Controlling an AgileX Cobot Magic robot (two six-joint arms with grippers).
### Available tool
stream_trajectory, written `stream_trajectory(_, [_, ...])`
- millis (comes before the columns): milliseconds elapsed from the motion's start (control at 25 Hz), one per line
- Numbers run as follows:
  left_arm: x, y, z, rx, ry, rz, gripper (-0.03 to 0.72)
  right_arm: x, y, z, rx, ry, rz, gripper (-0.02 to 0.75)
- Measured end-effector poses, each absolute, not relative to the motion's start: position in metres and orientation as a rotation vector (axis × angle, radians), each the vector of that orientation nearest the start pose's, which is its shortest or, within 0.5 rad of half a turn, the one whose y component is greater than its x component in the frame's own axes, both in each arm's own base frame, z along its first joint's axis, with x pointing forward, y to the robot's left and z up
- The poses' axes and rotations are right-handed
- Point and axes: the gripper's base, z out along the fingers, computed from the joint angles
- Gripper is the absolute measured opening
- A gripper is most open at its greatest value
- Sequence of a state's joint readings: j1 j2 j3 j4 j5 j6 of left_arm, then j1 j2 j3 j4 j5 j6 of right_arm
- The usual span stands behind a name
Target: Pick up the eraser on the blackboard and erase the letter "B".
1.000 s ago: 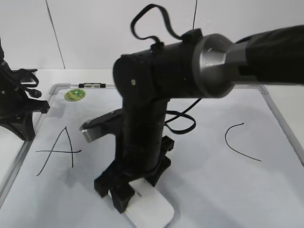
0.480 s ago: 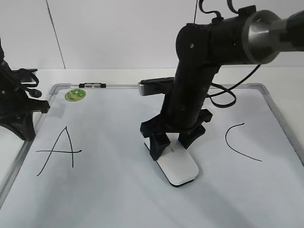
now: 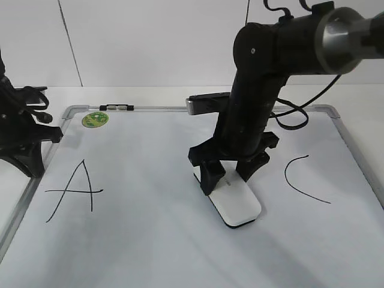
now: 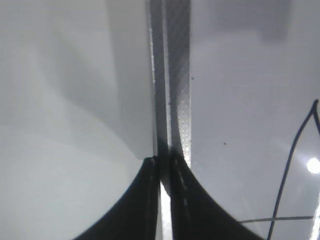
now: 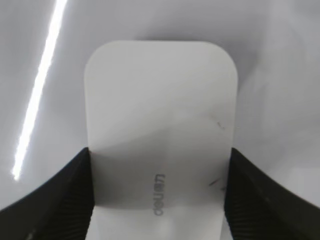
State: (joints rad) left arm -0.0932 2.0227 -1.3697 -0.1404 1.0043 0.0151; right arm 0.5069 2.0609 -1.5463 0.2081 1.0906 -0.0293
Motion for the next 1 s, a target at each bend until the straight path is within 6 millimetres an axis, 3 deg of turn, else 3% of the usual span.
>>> stream_trajectory(120, [0.379, -0.046, 0.154, 0.052, 3.142, -0.186, 0.021, 0.351, 0.208, 0.188, -0.697, 3.020, 0.266, 0.548])
stream_trajectory(320, [0.379, -0.046, 0.154, 0.052, 3.142, -0.186, 0.021, 0.347, 0.202, 0.217, -0.685, 2.947, 0.277, 0.548])
stream_trajectory(560, [0.379, -0.046, 0.154, 0.052, 3.142, -0.186, 0.021, 0.347, 0.194, 0.231, -0.611, 2.926, 0.220, 0.548])
stream_trajectory(1000, [0.379, -0.046, 0.154, 0.054, 3.142, -0.184, 0.021, 0.366, 0.115, 0.255, -0.300, 2.948, 0.192, 0.548])
